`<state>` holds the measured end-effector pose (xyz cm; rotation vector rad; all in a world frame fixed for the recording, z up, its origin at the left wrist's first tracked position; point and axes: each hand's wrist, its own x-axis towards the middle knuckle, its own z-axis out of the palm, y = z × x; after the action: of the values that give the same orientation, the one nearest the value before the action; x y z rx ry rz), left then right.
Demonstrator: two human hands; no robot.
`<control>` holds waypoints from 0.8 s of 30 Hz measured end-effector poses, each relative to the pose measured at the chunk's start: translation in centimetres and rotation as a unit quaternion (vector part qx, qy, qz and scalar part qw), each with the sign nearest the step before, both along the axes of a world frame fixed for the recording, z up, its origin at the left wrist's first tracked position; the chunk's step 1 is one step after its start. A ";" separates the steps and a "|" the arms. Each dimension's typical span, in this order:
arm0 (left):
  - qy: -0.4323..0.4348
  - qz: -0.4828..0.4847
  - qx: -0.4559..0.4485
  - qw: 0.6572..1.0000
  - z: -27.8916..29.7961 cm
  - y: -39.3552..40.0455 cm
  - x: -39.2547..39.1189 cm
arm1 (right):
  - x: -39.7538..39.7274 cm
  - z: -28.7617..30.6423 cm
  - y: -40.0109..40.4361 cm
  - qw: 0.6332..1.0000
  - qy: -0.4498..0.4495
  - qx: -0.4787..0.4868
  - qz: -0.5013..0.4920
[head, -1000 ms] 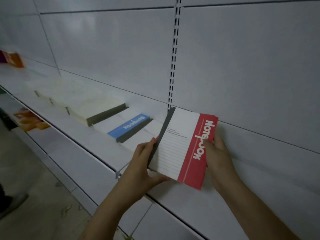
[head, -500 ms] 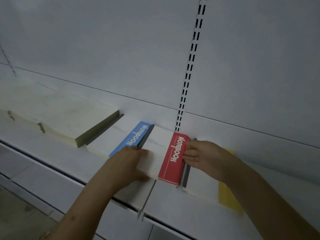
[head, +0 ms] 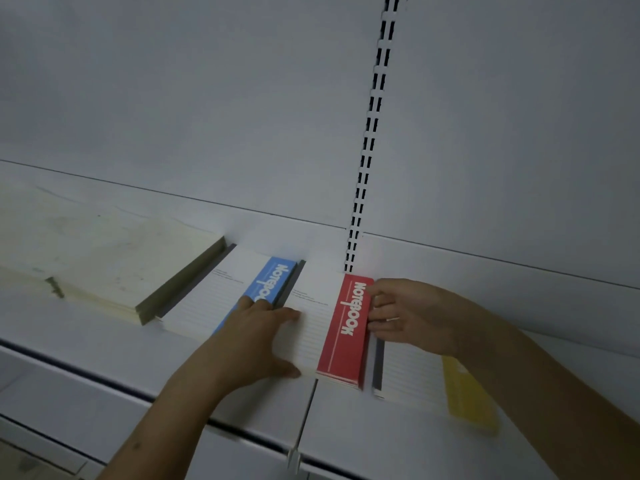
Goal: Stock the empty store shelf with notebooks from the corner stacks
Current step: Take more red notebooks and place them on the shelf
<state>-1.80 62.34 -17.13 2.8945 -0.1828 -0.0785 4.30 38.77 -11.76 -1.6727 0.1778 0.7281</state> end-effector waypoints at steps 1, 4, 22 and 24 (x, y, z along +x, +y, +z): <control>0.000 -0.004 0.005 1.000 0.0 0.0 0.1 | 0.1 0.1 0.0 1.000 0.003 0.006 0.004; -0.002 -0.007 0.014 1.000 0.2 0.0 0.4 | 0.1 0.6 0.6 0.999 0.024 0.026 0.023; 0.013 0.023 -0.070 0.997 0.0 0.2 0.1 | -0.8 0.7 2.7 0.996 0.031 0.066 -0.057; 0.020 0.017 -0.060 0.998 0.2 0.1 0.1 | -1.0 0.9 3.0 0.996 0.034 0.061 -0.049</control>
<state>-1.70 62.47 -16.90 2.7734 -0.1275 -0.1160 3.34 41.75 -10.83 -1.5136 0.2569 0.7087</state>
